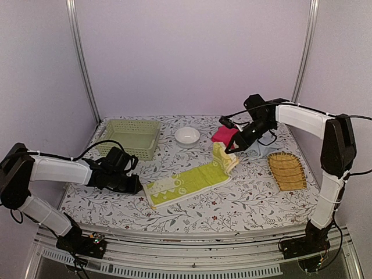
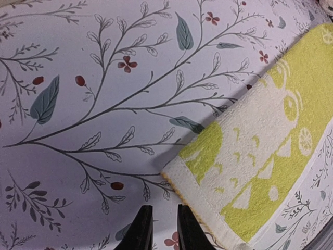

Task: Roll the towels
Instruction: Fold the towel at the center of the board.

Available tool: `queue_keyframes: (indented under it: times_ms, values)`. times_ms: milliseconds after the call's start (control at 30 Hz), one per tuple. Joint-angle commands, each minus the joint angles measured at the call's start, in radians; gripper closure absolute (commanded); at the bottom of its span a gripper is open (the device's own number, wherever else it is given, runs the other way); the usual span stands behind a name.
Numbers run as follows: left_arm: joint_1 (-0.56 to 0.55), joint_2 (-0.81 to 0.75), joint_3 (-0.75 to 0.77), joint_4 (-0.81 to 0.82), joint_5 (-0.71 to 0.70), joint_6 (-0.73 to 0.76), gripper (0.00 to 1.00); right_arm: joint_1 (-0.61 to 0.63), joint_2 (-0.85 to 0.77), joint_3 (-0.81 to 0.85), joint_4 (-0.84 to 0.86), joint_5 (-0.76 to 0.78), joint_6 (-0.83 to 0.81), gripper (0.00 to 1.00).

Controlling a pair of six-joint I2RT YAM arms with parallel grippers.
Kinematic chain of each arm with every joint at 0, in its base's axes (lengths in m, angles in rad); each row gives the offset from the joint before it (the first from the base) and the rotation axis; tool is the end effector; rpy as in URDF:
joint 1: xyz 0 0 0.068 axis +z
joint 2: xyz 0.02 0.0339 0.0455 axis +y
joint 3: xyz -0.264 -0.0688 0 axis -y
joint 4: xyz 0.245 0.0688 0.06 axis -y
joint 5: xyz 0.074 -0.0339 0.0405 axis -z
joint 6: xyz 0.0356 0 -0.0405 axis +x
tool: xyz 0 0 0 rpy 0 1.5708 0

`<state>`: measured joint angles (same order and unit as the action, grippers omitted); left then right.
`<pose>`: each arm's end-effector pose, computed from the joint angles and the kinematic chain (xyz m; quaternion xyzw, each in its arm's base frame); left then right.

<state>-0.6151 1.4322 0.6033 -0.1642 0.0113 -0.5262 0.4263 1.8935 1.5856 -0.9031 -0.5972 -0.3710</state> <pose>0.2065 -0.1464 0.1431 0.0442 0.9575 -0.1584 0.2368 0.3485 0.1802 0.2500 -0.4135 0.8462 0.2941 0.1629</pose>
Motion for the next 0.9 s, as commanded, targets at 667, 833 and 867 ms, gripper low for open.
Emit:
queue_keyframes:
  times_ms: [667,833,867]
  values:
    - [-0.019,0.025,-0.005,-0.002,-0.009,-0.015,0.82,0.296,0.281,0.223,0.158,-0.267,0.315,0.98]
    - [-0.026,0.027,-0.014,0.003,-0.001,-0.02,0.82,0.346,0.355,0.291,0.177,-0.264,0.41,0.98]
    - [-0.027,0.026,-0.019,0.007,-0.001,-0.021,0.83,0.354,0.366,0.301,0.18,-0.268,0.423,0.98]
